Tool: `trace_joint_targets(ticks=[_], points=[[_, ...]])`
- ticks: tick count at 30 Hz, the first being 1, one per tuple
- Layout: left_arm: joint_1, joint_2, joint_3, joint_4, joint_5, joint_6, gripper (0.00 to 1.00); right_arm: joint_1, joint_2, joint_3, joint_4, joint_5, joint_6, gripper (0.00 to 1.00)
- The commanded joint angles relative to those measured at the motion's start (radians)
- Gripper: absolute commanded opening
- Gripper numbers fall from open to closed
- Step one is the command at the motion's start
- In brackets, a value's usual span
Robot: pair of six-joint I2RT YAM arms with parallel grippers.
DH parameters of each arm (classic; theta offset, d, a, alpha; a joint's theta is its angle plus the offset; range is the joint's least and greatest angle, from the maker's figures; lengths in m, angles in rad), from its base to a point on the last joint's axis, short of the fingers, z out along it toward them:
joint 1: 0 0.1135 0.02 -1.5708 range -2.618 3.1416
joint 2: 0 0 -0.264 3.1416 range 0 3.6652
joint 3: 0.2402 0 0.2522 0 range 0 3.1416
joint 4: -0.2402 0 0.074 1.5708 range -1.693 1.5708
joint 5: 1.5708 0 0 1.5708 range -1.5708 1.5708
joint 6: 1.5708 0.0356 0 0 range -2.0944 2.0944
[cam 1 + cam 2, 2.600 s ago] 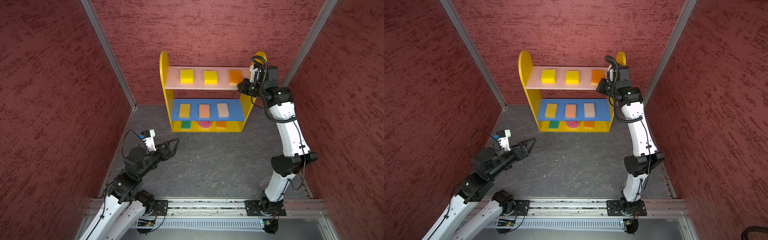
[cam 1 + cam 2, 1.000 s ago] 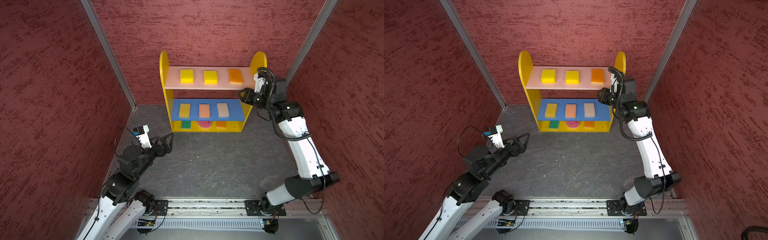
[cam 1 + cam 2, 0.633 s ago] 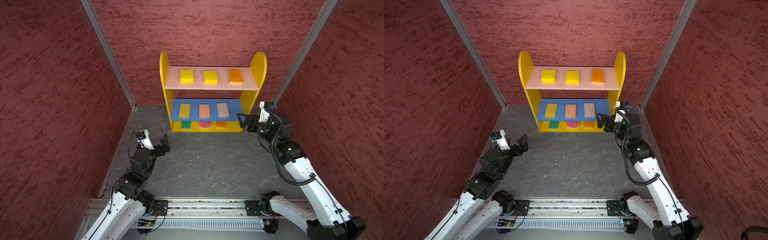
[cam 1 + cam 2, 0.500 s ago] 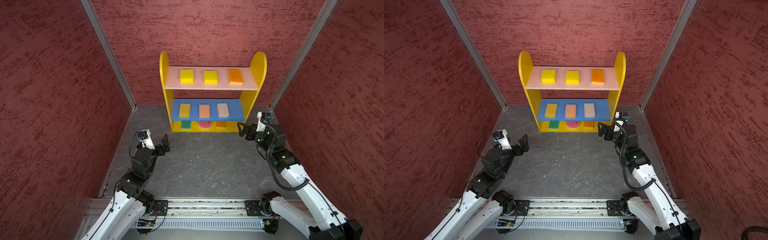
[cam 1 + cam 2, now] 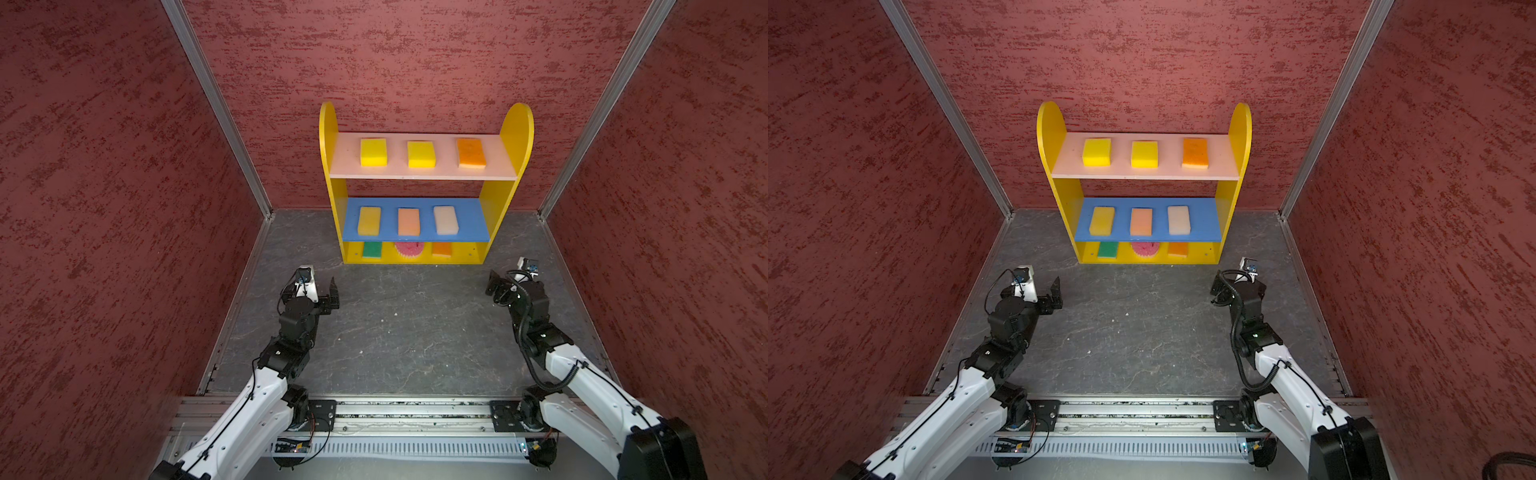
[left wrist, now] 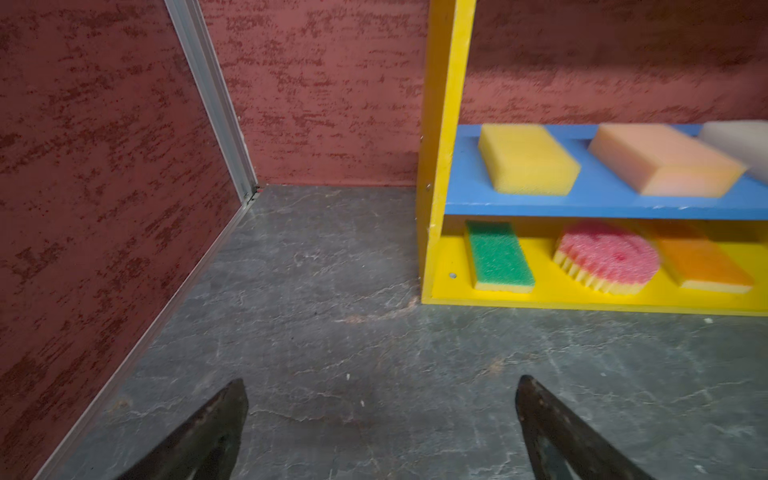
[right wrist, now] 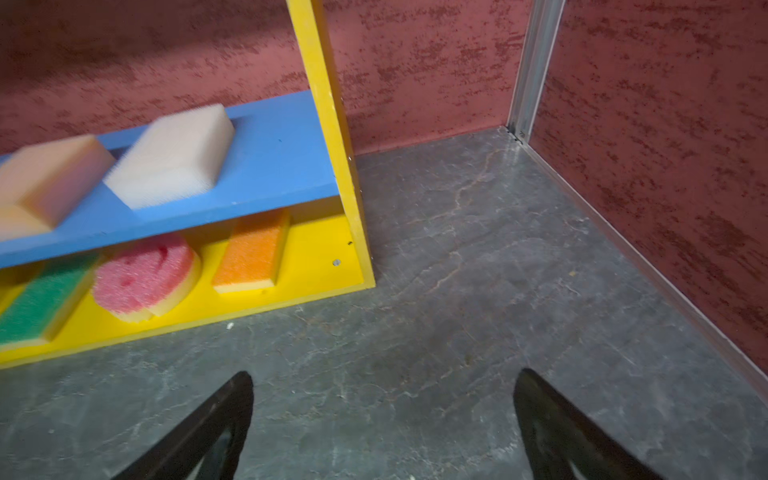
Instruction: Place and organize the cleaning sponges onto the shelf
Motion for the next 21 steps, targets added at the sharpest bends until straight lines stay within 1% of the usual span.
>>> trace_joint_targets(ticks=[1,6,10,11,12,13,15,19,20,21], points=[[0.082,0.100,-0.015,0.146,0.062,0.018,1.00,-0.011,0.009,-0.024,0.160,0.087,-0.078,0.99],[0.165,0.298,-0.036,0.375,0.131,-0.002,1.00,-0.032,0.050,-0.074,0.291,0.134,-0.150,0.99],[0.203,0.470,0.000,0.458,0.176,0.009,1.00,-0.089,0.151,-0.113,0.366,0.134,-0.127,0.99],[0.209,0.494,0.013,0.467,0.178,0.017,1.00,-0.106,0.181,-0.123,0.393,0.134,-0.111,0.99],[0.214,0.519,0.030,0.466,0.197,0.023,1.00,-0.123,0.201,-0.105,0.365,0.130,-0.095,0.99],[0.221,0.544,0.034,0.500,0.210,0.026,1.00,-0.139,0.221,-0.095,0.383,0.115,-0.094,0.99],[0.236,0.583,0.047,0.542,0.227,0.024,1.00,-0.164,0.257,-0.098,0.460,0.097,-0.084,0.99],[0.263,0.648,0.080,0.584,0.286,0.027,1.00,-0.215,0.345,-0.069,0.552,0.082,-0.075,0.99],[0.268,0.672,0.074,0.616,0.298,0.027,1.00,-0.226,0.366,-0.062,0.580,0.075,-0.078,0.99],[0.273,0.709,0.062,0.683,0.301,0.029,1.00,-0.241,0.392,-0.055,0.615,0.061,-0.084,0.99]])
